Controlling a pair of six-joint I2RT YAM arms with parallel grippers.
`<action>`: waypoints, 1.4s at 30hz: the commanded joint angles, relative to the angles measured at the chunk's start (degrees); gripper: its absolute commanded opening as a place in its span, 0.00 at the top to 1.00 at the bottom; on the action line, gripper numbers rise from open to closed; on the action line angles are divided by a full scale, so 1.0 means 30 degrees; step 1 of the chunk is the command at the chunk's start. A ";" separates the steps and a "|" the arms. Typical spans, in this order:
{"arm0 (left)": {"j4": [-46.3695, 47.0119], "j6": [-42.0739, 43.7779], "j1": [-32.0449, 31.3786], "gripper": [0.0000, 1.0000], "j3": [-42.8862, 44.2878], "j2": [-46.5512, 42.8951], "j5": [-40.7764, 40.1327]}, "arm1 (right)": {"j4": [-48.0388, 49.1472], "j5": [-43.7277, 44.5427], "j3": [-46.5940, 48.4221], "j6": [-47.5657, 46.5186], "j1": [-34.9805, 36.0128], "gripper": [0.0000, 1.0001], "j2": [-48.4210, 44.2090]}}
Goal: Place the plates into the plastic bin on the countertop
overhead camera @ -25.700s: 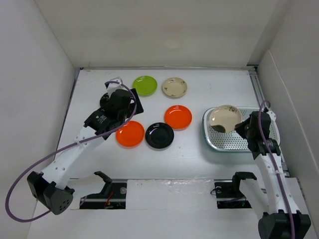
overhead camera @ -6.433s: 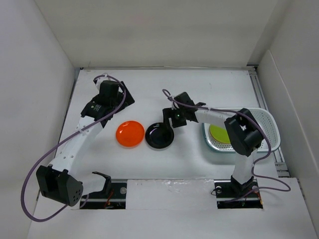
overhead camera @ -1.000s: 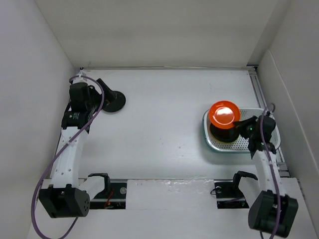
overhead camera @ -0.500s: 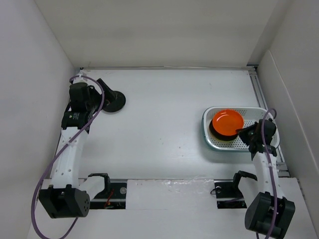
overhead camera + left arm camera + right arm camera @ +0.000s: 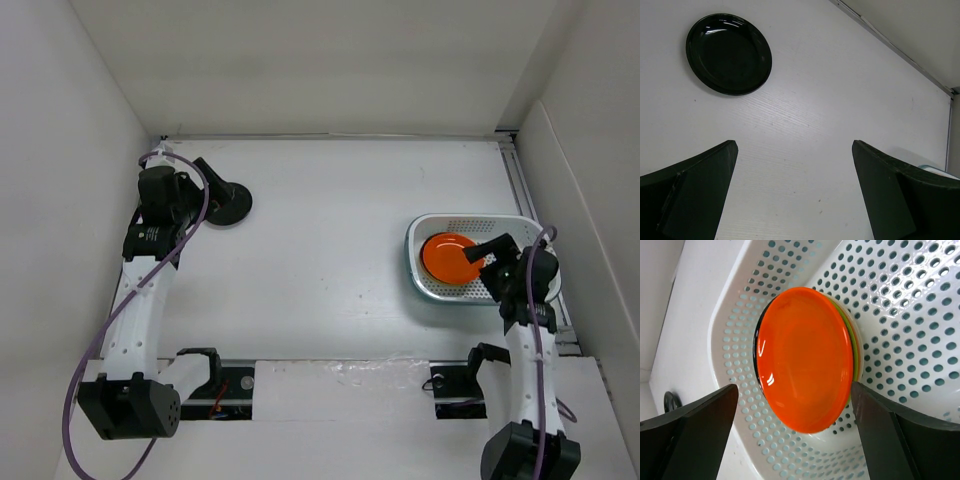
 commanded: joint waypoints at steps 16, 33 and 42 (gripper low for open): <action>0.3737 -0.6680 0.0012 0.00 -0.5909 -0.0032 -0.3001 | -0.1020 -0.4633 0.4179 -0.1869 0.2162 0.00 -0.1645; 1.0157 -1.0550 0.0889 0.00 -0.4043 1.1217 -0.4759 | -0.1167 -0.3134 0.9195 -0.4506 1.2298 0.00 -0.0003; 1.0043 -1.2308 0.0891 0.21 -0.2840 1.3767 -0.4263 | -0.0407 0.0295 0.9019 -0.4125 1.4971 0.00 0.0583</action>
